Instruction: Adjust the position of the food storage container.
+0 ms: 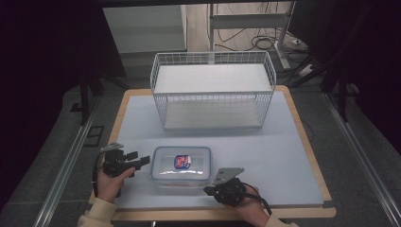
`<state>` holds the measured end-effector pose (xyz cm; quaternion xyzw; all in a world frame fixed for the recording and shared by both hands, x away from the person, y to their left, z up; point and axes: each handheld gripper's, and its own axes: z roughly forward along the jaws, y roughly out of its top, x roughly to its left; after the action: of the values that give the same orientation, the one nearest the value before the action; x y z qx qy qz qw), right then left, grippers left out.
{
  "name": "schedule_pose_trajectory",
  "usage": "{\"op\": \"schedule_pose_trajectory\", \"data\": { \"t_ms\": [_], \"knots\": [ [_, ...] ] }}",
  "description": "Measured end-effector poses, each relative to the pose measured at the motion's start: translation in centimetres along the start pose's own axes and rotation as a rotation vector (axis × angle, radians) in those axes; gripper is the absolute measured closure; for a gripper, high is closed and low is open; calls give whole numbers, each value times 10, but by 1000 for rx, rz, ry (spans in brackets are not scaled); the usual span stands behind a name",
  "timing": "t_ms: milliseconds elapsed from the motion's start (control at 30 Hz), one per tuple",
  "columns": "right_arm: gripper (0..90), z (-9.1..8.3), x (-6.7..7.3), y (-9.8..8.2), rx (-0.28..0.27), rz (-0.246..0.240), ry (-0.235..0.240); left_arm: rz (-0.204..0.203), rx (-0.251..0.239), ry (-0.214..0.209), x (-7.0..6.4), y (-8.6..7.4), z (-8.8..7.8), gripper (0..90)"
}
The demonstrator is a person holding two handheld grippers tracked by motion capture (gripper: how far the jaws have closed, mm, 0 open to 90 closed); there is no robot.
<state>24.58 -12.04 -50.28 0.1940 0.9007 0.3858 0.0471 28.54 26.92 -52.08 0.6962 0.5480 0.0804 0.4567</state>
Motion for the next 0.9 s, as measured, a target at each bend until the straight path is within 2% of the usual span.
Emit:
{"op": "schedule_pose_trajectory", "data": {
  "t_ms": [100, 300, 367, 467, 600, 667, 800, 900],
  "knots": [
    [900, -22, -10, -9, -27, 33, -39, 1, 0, 1, 0, 0, -1, 290],
    [900, -65, -55, -33, -70, 158, -185, 4, -5, 2, -1, 1, -2, 288],
    [900, -73, -72, -42, -75, 198, -229, 6, -1, 4, -2, 1, -1, 285],
    [900, -83, -92, -54, -78, 258, -267, 13, 3, 11, -4, 0, 0, 281],
    [900, -90, -106, -63, -70, 296, -300, 13, 0, 15, -4, 0, 0, 284],
    [843, -91, -110, -65, -63, 299, -315, 14, 2, 17, -3, 0, 0, 287],
    [532, -90, -113, -69, -63, 300, -353, 10, -7, 21, -3, 0, -2, 297],
    [385, -91, -114, -69, -76, 315, -375, 1, -11, 27, -3, 1, -4, 313]
  ]
}}
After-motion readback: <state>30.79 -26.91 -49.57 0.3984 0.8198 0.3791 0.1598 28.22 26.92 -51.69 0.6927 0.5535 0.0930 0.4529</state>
